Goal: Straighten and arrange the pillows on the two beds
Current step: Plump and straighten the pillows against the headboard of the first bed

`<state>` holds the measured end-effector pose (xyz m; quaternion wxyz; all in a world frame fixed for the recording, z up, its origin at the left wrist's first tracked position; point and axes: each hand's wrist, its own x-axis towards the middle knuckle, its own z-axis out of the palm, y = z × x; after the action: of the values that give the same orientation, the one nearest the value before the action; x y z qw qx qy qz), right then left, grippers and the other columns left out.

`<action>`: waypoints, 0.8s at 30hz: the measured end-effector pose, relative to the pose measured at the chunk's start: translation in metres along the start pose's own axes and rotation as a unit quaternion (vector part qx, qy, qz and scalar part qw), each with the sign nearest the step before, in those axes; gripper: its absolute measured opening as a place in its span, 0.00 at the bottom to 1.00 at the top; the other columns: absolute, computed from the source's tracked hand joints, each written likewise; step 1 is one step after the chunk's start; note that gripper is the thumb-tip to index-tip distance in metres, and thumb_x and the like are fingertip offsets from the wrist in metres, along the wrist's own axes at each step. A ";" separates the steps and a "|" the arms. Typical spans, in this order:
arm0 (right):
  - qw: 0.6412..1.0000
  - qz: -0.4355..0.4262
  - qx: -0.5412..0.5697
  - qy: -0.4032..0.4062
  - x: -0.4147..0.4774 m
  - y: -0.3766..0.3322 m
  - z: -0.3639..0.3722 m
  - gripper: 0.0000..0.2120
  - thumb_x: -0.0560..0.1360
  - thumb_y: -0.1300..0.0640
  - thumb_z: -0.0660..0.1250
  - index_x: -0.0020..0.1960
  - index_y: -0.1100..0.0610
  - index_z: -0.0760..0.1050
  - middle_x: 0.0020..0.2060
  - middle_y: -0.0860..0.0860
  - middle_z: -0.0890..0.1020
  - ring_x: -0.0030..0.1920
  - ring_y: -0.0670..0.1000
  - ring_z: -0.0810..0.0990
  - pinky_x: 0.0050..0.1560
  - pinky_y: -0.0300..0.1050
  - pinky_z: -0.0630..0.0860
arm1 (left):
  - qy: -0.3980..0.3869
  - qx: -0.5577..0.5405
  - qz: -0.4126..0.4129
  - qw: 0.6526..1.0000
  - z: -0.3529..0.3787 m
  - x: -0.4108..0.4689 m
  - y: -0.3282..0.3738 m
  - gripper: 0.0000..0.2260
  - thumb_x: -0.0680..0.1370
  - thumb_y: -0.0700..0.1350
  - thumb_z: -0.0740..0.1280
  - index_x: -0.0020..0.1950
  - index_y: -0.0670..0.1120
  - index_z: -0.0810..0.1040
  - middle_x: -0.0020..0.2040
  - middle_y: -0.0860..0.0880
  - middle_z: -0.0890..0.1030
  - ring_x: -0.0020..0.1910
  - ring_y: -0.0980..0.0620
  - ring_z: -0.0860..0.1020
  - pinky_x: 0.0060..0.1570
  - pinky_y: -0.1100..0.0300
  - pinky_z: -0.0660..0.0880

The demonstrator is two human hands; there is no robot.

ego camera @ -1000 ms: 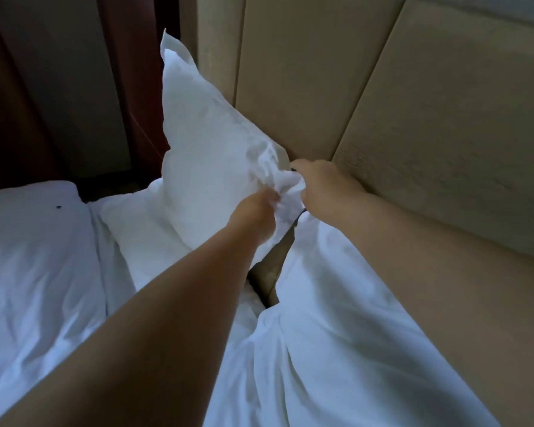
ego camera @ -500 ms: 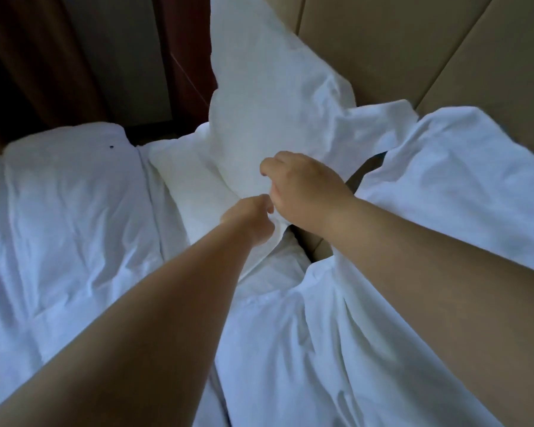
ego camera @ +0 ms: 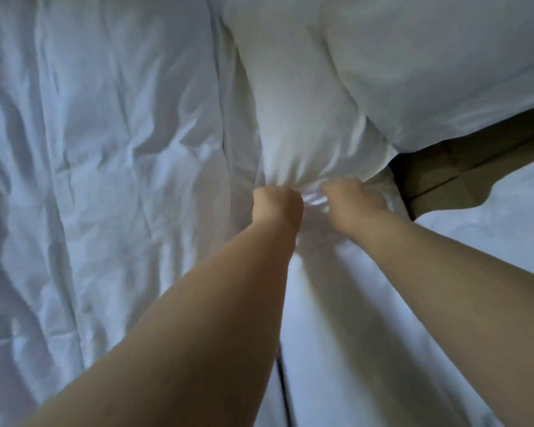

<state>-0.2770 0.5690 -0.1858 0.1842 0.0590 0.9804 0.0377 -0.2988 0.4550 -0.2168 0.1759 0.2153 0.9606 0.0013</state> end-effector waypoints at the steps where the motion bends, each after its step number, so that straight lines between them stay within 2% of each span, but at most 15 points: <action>1: 1.000 0.005 -0.009 -0.006 0.006 -0.004 0.005 0.14 0.74 0.62 0.61 0.59 0.55 0.76 0.59 0.58 0.79 0.61 0.62 0.77 0.55 0.53 0.75 | 0.007 0.003 0.012 1.000 0.001 0.002 -0.002 0.14 0.80 0.39 0.58 0.64 0.45 0.77 0.63 0.47 0.78 0.63 0.45 0.77 0.55 0.54 0.73; 6: 0.999 0.015 -0.048 0.008 0.032 -0.018 0.026 0.15 0.78 0.63 0.58 0.62 0.60 0.77 0.60 0.63 0.78 0.61 0.64 0.77 0.59 0.53 0.74 | 0.015 0.034 0.049 0.998 0.006 0.013 -0.013 0.15 0.81 0.39 0.57 0.65 0.44 0.75 0.66 0.46 0.76 0.65 0.45 0.75 0.58 0.56 0.71; 12: 0.999 0.026 -0.001 -0.022 0.035 -0.018 0.032 0.15 0.77 0.67 0.57 0.59 0.63 0.78 0.57 0.64 0.79 0.58 0.64 0.78 0.57 0.51 0.74 | 0.021 0.118 0.112 0.987 0.011 0.015 -0.005 0.14 0.81 0.40 0.56 0.65 0.46 0.74 0.65 0.48 0.76 0.65 0.47 0.73 0.59 0.57 0.67; 14: 0.999 0.018 0.015 -0.043 0.030 -0.017 0.031 0.12 0.76 0.67 0.58 0.52 0.64 0.79 0.55 0.64 0.79 0.56 0.64 0.78 0.53 0.50 0.74 | 0.012 0.123 0.113 0.986 0.009 0.012 -0.004 0.15 0.82 0.40 0.56 0.67 0.45 0.74 0.66 0.48 0.75 0.66 0.46 0.73 0.60 0.56 0.67; 15: 0.998 0.014 0.018 -0.056 0.027 -0.016 0.030 0.09 0.75 0.68 0.58 0.44 0.64 0.77 0.52 0.65 0.79 0.55 0.64 0.79 0.49 0.49 0.72 | 0.007 0.125 0.113 0.986 0.009 0.010 -0.003 0.15 0.81 0.40 0.56 0.67 0.45 0.73 0.66 0.48 0.75 0.66 0.46 0.73 0.60 0.56 0.67; 16: 0.997 0.012 0.024 -0.066 0.024 -0.014 0.029 0.10 0.75 0.69 0.58 0.37 0.61 0.73 0.49 0.65 0.79 0.52 0.64 0.79 0.45 0.47 0.69 | 0.005 0.129 0.114 0.985 0.009 0.008 -0.003 0.15 0.81 0.40 0.57 0.66 0.46 0.74 0.65 0.48 0.75 0.65 0.46 0.74 0.59 0.56 0.67; 17: 0.997 0.014 0.030 -0.074 0.022 -0.014 0.027 0.11 0.74 0.69 0.58 0.36 0.60 0.71 0.47 0.64 0.78 0.50 0.63 0.79 0.44 0.46 0.67 | 0.004 0.134 0.113 0.985 0.009 0.007 -0.002 0.15 0.81 0.40 0.57 0.66 0.46 0.74 0.64 0.48 0.76 0.64 0.47 0.74 0.57 0.57 0.68; 20: 0.996 0.024 0.052 -0.073 0.018 -0.013 0.026 0.10 0.74 0.69 0.59 0.50 0.64 0.78 0.51 0.65 0.79 0.51 0.63 0.79 0.46 0.47 0.69 | -0.008 0.132 0.103 0.986 0.010 0.000 0.000 0.14 0.80 0.40 0.58 0.64 0.46 0.75 0.63 0.49 0.77 0.63 0.47 0.75 0.56 0.57 0.68; 24: 0.995 0.022 0.058 -0.081 0.009 -0.018 0.027 0.13 0.74 0.69 0.59 0.55 0.67 0.77 0.53 0.65 0.79 0.54 0.64 0.79 0.54 0.49 0.74 | -0.034 0.138 0.103 0.985 0.010 -0.010 0.004 0.14 0.80 0.39 0.57 0.63 0.46 0.75 0.62 0.49 0.77 0.62 0.47 0.75 0.52 0.57 0.67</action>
<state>-0.2769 0.5538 -0.2160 0.2580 0.0939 0.9614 -0.0202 -0.2853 0.4540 -0.2228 0.1763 0.3350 0.9178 -0.1202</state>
